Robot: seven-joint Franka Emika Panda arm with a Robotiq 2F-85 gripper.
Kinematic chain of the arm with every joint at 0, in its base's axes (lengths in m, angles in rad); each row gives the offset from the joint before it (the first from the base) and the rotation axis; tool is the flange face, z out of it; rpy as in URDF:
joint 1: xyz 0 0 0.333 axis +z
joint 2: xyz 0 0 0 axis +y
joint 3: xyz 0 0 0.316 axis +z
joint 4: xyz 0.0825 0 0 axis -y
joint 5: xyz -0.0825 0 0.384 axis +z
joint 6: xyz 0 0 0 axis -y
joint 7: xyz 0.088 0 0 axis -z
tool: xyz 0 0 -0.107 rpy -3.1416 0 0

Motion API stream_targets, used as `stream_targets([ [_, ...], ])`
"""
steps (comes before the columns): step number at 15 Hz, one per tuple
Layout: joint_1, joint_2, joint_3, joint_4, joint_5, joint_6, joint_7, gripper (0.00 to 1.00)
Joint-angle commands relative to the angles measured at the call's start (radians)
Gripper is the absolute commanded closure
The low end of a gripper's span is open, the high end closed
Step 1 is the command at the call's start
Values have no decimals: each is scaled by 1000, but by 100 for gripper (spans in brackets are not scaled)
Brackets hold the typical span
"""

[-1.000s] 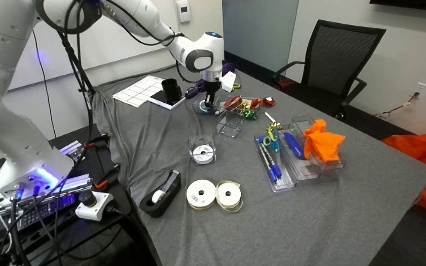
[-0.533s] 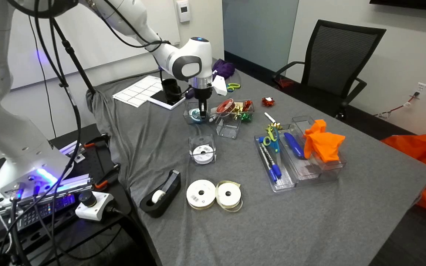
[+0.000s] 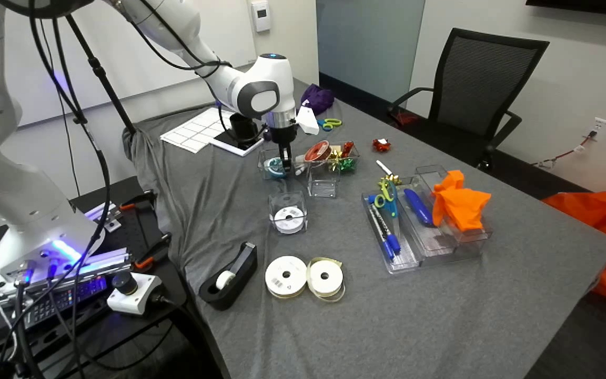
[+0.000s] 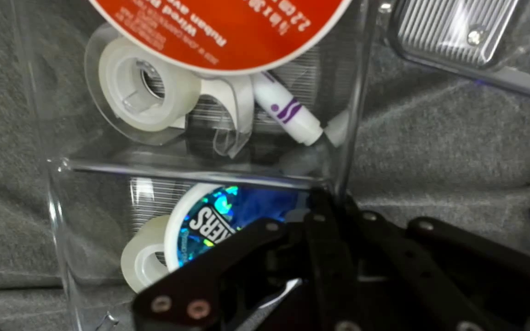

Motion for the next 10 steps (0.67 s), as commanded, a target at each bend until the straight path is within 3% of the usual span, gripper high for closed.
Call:
stream_targets([
  [1,0,0,0,0,0,0,0,94],
  [3,0,0,0,0,0,0,0,98],
  [4,-28,-4,32,-18,-32,9,0,98],
  [7,-168,1,192,-87,-242,48,-4,98],
  [8,-178,-5,197,-112,-259,59,-47,98],
  [10,-310,28,335,-148,-436,46,1,98],
])
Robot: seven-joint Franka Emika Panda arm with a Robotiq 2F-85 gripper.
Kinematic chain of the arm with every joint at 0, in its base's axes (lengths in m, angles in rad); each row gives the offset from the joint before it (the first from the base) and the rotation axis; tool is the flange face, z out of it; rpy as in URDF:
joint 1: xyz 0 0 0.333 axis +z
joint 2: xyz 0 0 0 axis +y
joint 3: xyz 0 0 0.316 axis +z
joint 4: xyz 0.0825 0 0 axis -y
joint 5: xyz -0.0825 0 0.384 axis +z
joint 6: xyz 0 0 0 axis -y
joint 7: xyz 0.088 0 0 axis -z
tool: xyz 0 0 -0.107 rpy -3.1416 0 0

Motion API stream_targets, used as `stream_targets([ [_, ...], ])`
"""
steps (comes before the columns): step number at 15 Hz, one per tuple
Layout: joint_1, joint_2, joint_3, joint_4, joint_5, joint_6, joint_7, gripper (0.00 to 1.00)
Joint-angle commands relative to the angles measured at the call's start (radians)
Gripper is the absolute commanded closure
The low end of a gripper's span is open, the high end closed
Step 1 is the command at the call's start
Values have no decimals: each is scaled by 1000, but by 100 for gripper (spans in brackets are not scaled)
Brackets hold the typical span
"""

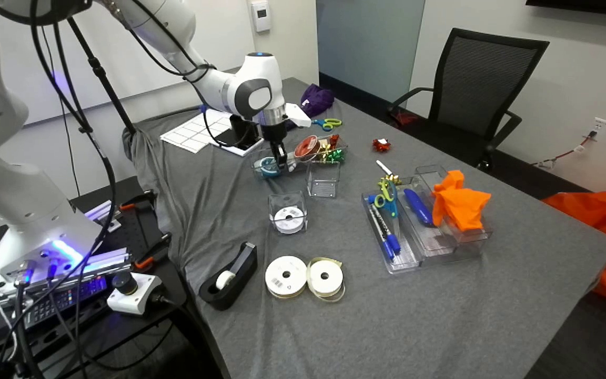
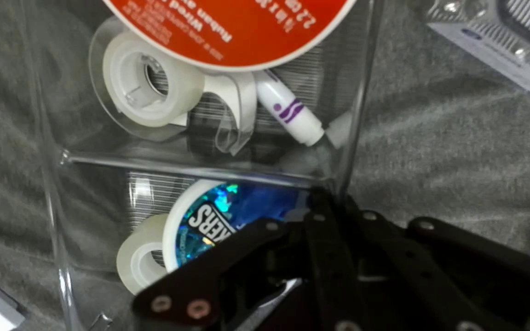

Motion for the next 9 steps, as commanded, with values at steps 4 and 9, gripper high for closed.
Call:
stream_targets([
  [4,-331,69,282,-165,-390,2,-3,98],
  [9,-500,100,357,-276,-518,20,-9,98],
])
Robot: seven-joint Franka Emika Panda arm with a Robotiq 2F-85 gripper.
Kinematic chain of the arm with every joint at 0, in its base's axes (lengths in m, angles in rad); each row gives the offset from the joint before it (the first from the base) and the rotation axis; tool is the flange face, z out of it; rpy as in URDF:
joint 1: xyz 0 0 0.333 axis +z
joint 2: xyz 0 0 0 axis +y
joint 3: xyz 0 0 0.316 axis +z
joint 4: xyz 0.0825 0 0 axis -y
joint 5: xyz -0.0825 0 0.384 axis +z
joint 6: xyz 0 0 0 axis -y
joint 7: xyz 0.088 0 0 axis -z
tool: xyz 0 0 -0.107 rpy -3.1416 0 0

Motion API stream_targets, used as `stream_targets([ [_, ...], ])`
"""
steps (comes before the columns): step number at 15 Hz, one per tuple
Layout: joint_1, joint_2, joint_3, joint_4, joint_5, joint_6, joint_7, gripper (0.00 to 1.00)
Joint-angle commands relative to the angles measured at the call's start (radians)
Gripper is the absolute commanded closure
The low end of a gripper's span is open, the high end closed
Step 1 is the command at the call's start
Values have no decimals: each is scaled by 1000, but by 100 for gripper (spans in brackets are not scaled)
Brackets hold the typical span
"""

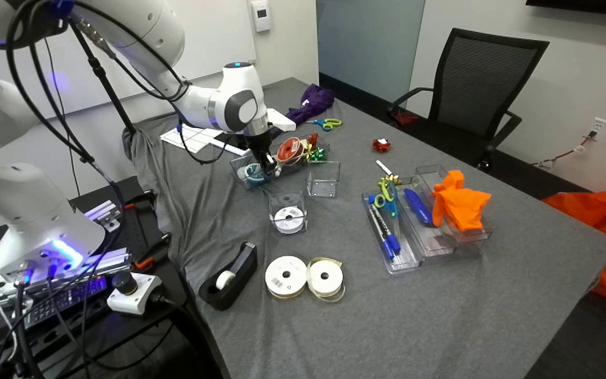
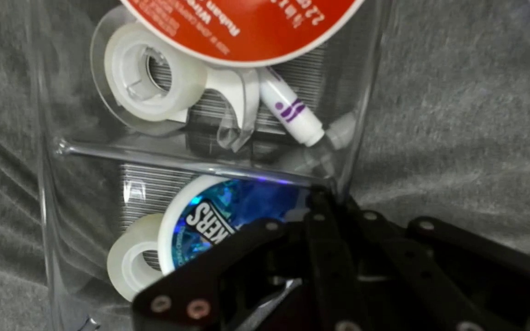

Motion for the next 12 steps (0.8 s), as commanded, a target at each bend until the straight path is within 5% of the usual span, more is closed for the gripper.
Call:
stream_targets([
  [1,-164,58,68,-129,-182,-31,3,98],
  [2,-45,-55,-73,-163,19,70,-146,98],
  [3,-226,69,100,-164,-205,-26,11,98],
  [4,-223,53,85,-175,-188,-19,4,98],
  [5,-106,-60,-37,-202,0,71,-115,69],
  [6,-248,45,97,-192,-174,-19,15,68],
  [12,-232,4,97,-221,-151,-77,18,27],
])
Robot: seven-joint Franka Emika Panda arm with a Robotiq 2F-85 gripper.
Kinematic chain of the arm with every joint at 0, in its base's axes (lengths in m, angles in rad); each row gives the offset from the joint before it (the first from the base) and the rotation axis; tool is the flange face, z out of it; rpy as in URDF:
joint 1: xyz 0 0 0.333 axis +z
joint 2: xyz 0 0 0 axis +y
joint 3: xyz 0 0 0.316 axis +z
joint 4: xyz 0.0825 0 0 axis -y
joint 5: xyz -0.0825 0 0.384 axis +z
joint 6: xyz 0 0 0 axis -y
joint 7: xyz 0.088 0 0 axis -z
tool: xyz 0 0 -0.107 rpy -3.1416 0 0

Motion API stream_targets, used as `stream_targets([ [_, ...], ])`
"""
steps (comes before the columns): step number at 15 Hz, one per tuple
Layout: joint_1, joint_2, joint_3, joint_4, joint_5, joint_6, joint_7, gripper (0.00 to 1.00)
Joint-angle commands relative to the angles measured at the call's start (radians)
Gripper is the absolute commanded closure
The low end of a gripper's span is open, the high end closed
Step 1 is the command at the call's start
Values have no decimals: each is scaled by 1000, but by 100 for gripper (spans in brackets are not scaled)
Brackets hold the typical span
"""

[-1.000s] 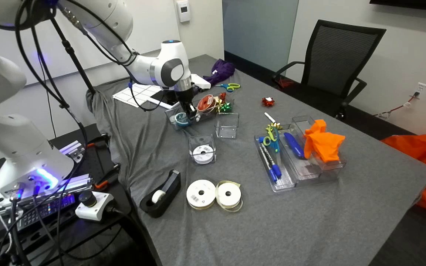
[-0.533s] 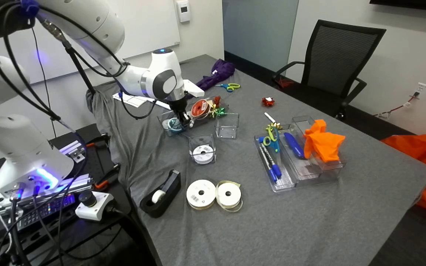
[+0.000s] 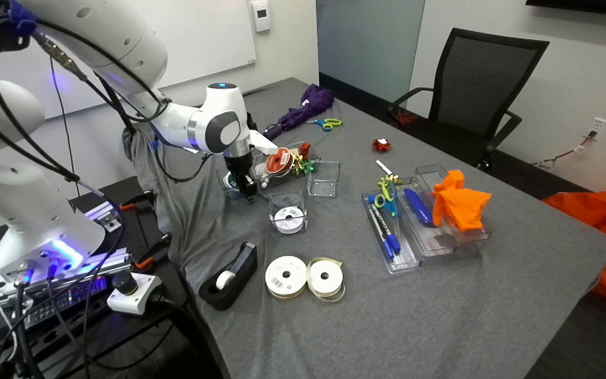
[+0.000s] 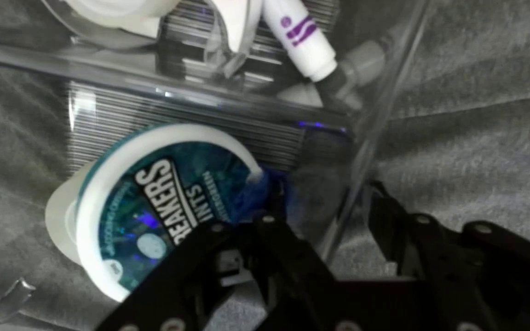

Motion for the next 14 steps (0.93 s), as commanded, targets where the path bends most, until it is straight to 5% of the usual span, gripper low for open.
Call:
stream_targets([
  [1,-38,2,31,-51,-24,-47,0,21],
  [4,-62,-2,59,-82,-47,-45,0,1],
  [14,-187,-45,191,-185,-60,-19,-5,0],
])
